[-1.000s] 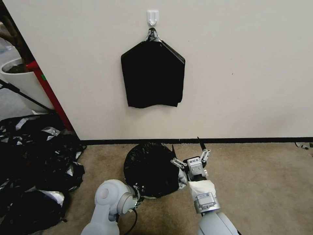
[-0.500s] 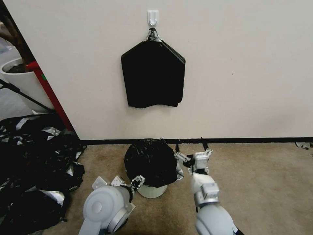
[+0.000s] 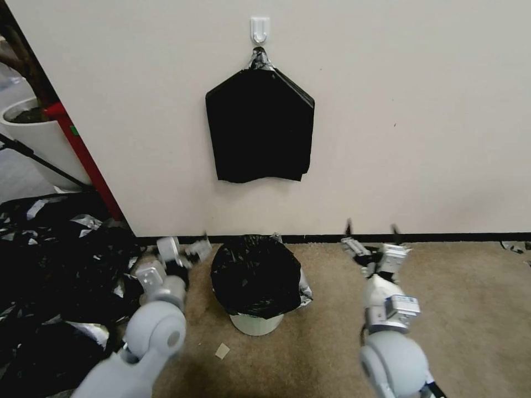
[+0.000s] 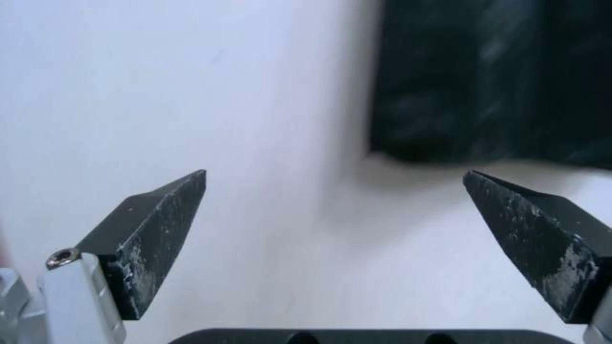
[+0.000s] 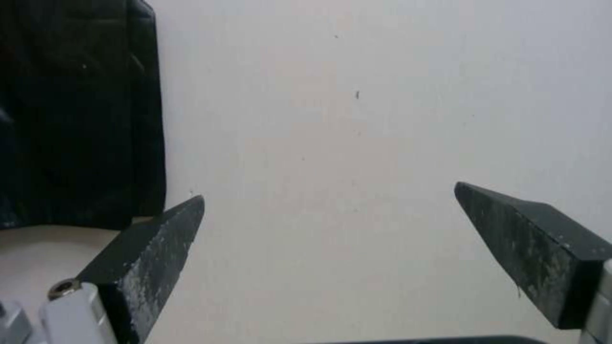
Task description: Place a trash bag onto the trash bin.
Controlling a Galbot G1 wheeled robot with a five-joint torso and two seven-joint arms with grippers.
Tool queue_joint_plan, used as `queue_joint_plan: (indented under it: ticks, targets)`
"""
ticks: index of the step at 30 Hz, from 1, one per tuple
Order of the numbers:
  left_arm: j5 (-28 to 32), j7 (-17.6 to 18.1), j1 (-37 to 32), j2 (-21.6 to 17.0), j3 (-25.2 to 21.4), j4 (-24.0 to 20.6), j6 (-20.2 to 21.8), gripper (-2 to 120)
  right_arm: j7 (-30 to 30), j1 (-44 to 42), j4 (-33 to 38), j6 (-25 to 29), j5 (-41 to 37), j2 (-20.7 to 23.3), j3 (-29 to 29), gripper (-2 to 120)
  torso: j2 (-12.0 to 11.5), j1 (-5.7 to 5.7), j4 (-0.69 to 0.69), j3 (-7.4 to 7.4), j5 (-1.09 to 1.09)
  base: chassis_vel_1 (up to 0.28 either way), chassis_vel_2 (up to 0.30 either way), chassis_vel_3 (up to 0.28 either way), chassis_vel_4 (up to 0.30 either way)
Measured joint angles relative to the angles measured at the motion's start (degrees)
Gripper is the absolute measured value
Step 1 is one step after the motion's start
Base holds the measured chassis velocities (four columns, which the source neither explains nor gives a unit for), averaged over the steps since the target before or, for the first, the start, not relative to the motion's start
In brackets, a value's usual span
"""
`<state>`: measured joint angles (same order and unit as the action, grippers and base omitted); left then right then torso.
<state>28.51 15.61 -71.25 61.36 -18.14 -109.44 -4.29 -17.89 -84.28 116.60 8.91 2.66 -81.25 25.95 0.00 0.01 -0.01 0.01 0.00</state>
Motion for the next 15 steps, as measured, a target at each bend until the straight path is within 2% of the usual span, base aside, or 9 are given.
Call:
queue_joint_plan:
  ticks: [1,4,6,9,15]
  targets:
    - [-0.33,-2.49,0.42,0.15,-0.34,0.71,-1.50,100,0.48,0.04,0.00,-0.85,-1.13,0.13,0.33,100,0.00,0.00,0.00,0.00,0.00,0.000,0.000,0.000,0.000]
    - [0.13,-4.07,0.86,0.96,-0.95,0.90,-2.17,100,3.06,0.44,-0.13,-1.95,-3.38,0.78,1.36,100,0.00,0.00,0.00,0.00,0.00,0.000,0.000,0.000,0.000]
    - [0.41,-4.09,0.87,1.17,-1.08,0.81,-1.98,100,3.63,0.57,-0.26,-1.96,-3.60,0.91,1.61,100,0.00,0.00,0.01,0.00,0.00,0.000,0.000,0.000,0.000]
    - [-0.05,-3.81,0.05,2.74,-2.56,-0.53,0.67,100,9.39,1.57,-1.28,-1.97,-6.27,2.45,3.35,100,0.00,0.00,0.00,0.00,0.01,0.000,0.000,0.000,0.000]
    - [-1.49,-3.25,-1.08,3.72,-3.11,-1.22,2.04,100,10.69,1.78,-1.43,-2.19,-7.30,2.92,3.49,100,0.00,0.00,0.02,-0.01,0.01,0.000,0.000,0.000,0.000]
